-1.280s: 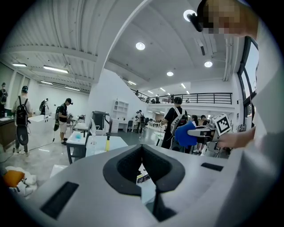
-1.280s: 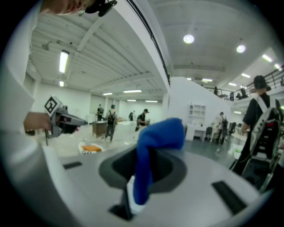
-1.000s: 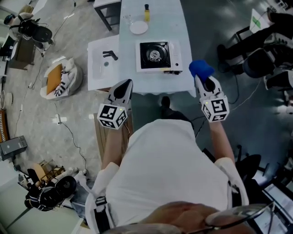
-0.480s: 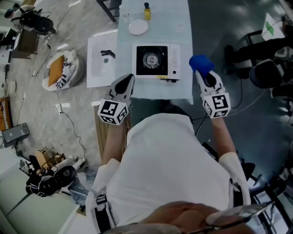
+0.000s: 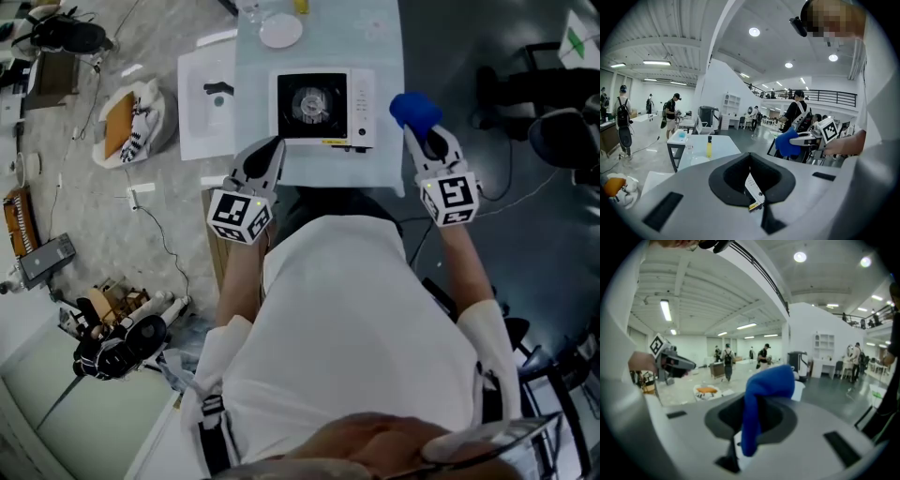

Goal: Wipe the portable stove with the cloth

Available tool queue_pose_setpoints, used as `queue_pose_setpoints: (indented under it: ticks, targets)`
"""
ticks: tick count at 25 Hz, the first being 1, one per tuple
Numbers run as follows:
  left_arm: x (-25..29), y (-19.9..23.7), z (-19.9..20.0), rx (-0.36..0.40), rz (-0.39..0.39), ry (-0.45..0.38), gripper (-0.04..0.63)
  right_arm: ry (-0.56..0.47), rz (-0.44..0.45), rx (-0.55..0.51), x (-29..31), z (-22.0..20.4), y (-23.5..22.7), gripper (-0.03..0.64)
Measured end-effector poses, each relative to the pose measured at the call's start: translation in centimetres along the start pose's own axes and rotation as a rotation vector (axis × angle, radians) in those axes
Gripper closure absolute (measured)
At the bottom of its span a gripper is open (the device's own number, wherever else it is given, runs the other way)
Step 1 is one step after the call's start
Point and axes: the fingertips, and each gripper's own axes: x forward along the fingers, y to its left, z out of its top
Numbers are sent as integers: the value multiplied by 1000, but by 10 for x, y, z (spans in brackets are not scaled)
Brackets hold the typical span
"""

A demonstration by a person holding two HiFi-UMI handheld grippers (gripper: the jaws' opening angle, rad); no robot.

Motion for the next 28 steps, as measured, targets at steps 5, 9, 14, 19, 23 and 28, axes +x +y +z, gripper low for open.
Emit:
queue_pose_setpoints:
  ticks: [5,9,14,19,23,28]
  targets:
    - [13,5,-17,-14,-34,46,563,44,-22,17,17,-20,-6,541]
    - [23,14,-27,-27,-70,75,563,78,-58,28,35,-35,-17,542]
    - [38,29,-37,-2,-115,124,563,128,-87,35,66,-57,-26,542]
    - [52,29,-55,20,-176,173,564,198,-108,6,100,-100,-38,541]
    - [58,34,-64,13,-185,211,563,258,-110,-23,128,-131,-50,541]
    - [67,37,-79,-3,-191,255,563,329,-97,-44,158,-171,-69,541]
